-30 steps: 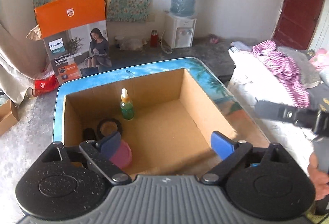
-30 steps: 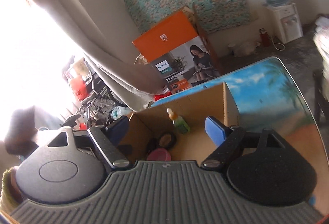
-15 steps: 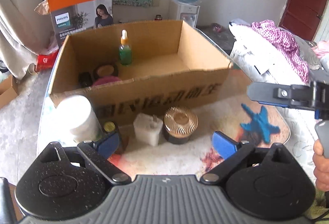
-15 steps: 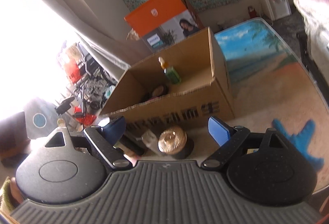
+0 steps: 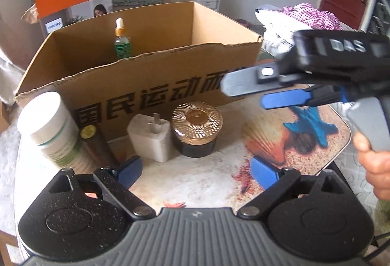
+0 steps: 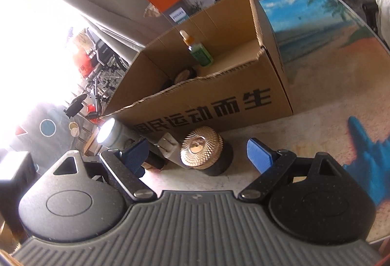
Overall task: Organize rigid objects
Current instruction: 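Move the open right gripper to the gold-lidded jar, then close the right gripper around the gold-lidded jar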
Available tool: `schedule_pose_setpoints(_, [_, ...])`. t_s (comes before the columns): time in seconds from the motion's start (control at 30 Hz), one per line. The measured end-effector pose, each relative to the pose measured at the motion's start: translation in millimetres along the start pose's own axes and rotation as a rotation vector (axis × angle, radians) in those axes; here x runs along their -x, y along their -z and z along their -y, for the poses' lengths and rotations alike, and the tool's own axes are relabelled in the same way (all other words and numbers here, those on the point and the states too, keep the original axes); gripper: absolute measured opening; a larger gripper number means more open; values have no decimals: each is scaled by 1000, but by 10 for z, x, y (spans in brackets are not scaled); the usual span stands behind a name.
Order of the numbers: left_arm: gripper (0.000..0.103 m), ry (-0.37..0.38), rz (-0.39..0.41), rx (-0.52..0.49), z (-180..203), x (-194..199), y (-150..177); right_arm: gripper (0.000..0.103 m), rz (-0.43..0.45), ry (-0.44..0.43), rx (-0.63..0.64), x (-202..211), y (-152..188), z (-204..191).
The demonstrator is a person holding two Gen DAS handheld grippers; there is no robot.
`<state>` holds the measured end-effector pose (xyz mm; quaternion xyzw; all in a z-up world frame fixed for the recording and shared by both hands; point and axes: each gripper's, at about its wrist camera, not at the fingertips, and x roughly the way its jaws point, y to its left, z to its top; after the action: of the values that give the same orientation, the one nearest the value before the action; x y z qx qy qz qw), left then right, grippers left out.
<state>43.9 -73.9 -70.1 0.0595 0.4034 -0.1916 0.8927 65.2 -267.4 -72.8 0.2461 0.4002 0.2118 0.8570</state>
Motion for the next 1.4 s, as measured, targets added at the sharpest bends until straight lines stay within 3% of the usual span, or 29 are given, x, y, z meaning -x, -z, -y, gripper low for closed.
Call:
schedule_pose_setpoints(0.17, [85, 42, 4, -13, 32, -127, -20, 84, -56, -10, -27, -251, -79, 54])
schedule_pose_setpoints(0.27, [79, 75, -18, -11, 44, -236, -33, 74, -88, -13, -37, -416, -115, 66])
schedule_pose_setpoints(0.33, [77, 80, -29, -15, 64, -307, -44, 61, -103, -12, -43, -509, -139, 84])
schedule_pose_setpoints(0.5, [77, 69, -34, -8, 67, -457, -75, 50, -134, -2, -37, -689, -208, 120])
schedule_pose_setpoints(0.8, [77, 86, -40, 15, 82, -524, -135, 45, -180, -13, 0, -794, -270, 117])
schedule_pose_setpoints(1.23, [77, 177, -63, -78, 466, -432, -84, 46, -158, 35, -69, -345, -78, 324])
schedule_pose_setpoints(1.4, [76, 163, -54, -109, 548, -410, -62, 46, -132, 28, -118, -197, 22, 428])
